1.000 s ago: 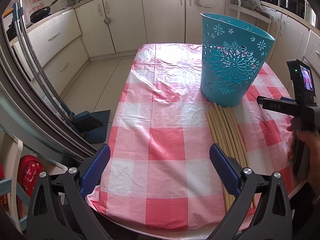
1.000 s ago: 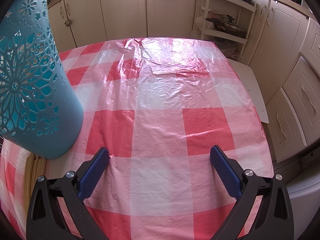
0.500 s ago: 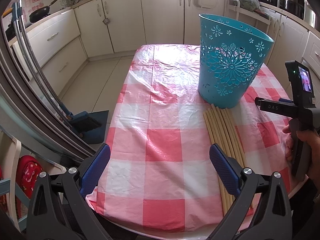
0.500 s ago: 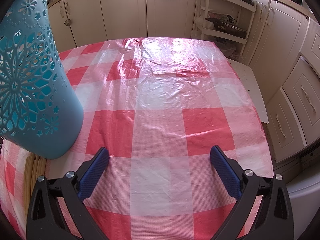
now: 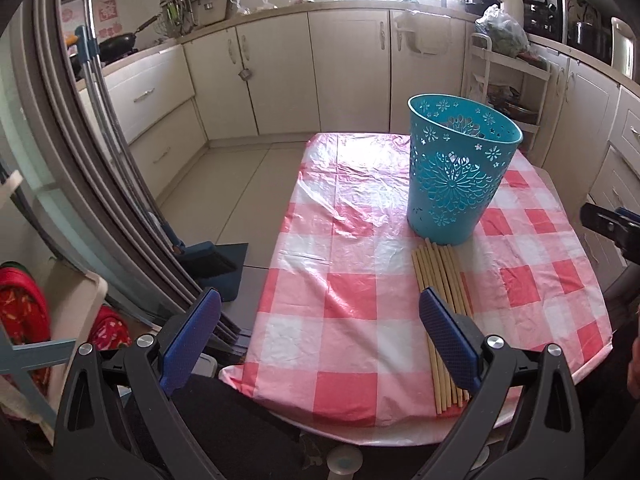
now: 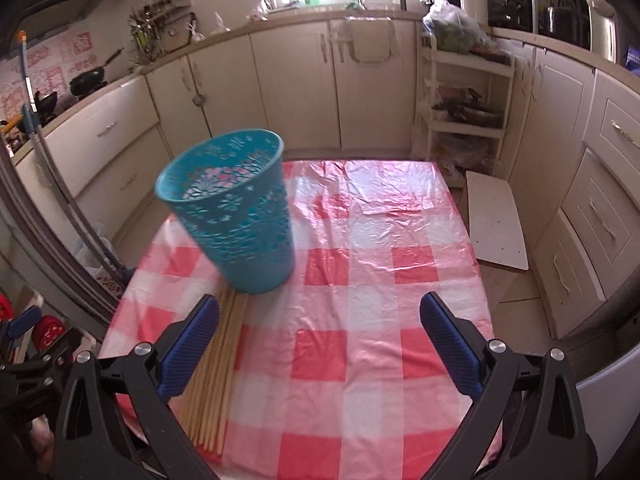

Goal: Organize utensils

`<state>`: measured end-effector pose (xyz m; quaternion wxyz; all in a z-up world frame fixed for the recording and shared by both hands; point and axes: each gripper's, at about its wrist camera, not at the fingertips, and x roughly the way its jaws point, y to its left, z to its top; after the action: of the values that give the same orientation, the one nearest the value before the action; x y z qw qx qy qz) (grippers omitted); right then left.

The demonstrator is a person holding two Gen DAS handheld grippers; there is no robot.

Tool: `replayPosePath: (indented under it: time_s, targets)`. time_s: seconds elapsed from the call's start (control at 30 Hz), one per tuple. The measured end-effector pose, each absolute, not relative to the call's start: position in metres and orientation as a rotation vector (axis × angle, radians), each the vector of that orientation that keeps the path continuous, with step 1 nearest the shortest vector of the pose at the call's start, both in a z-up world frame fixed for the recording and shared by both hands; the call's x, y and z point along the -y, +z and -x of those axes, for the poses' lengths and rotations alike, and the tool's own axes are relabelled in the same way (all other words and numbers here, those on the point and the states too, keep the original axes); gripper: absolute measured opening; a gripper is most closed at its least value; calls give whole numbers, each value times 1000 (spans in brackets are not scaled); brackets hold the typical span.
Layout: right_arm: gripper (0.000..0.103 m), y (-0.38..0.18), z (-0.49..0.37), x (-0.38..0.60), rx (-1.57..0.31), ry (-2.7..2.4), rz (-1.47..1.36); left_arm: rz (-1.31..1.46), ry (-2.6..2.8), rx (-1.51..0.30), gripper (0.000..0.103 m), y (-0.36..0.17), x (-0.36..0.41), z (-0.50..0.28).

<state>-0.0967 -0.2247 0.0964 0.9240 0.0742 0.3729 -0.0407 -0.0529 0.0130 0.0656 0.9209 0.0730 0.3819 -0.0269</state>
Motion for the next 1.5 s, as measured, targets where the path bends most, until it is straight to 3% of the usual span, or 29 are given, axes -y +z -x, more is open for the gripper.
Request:
replayPosePath:
  time_s: [0.53, 1.5]
  targets:
    - [96, 144, 241, 175, -546, -81, -122, -190, -35, -646, 95, 136, -9, 162]
    - [96, 154, 267, 160, -547, -42, -133, -86, -118, -597, 95, 163, -21, 202]
